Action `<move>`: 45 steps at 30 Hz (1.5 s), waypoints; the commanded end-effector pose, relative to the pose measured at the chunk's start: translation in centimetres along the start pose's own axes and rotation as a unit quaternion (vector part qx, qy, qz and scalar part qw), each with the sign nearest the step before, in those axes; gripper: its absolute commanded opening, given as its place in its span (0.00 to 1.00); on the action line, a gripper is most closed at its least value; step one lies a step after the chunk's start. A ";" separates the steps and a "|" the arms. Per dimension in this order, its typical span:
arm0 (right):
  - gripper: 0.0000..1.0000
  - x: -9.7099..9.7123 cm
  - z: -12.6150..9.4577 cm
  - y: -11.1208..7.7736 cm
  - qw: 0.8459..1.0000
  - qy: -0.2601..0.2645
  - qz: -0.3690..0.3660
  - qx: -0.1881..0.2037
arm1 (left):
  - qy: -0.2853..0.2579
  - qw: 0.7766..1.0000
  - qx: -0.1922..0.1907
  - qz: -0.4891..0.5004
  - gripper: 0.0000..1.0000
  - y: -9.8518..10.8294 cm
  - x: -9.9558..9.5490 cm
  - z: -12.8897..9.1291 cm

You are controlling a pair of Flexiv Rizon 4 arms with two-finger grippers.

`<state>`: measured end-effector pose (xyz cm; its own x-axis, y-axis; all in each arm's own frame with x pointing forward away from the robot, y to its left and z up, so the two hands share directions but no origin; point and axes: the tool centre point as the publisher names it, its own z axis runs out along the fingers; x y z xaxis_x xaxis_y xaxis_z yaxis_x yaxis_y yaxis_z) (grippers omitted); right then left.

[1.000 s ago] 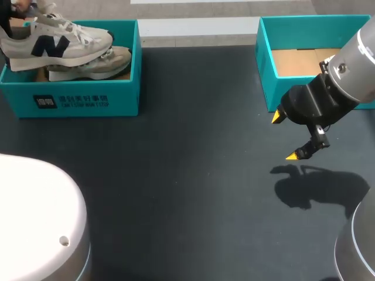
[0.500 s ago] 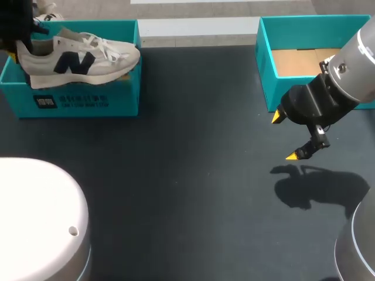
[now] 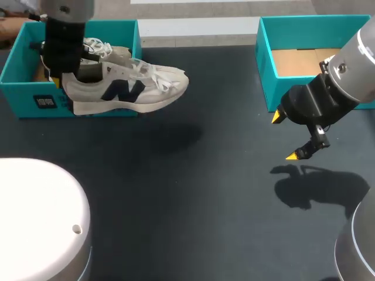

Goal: Take the shoe out of the shoebox, open the shoe tongue, remove and reinsert the insole, then place the shoe into the shoebox

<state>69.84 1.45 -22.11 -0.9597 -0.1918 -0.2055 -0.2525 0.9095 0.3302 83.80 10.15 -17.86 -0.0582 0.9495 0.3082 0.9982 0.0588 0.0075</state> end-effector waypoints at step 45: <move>1.00 0.0 0.1 0.1 1.000 0.000 0.001 0.002 | -0.042 0.991 -0.041 0.116 0.00 -12.5 -11.5 -1.9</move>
<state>69.84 1.44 -22.11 -0.9597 -0.1917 -0.2055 -0.2524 0.9095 0.3302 71.85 -2.09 -19.78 0.1757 0.9571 0.2306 0.9821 -0.1864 0.0256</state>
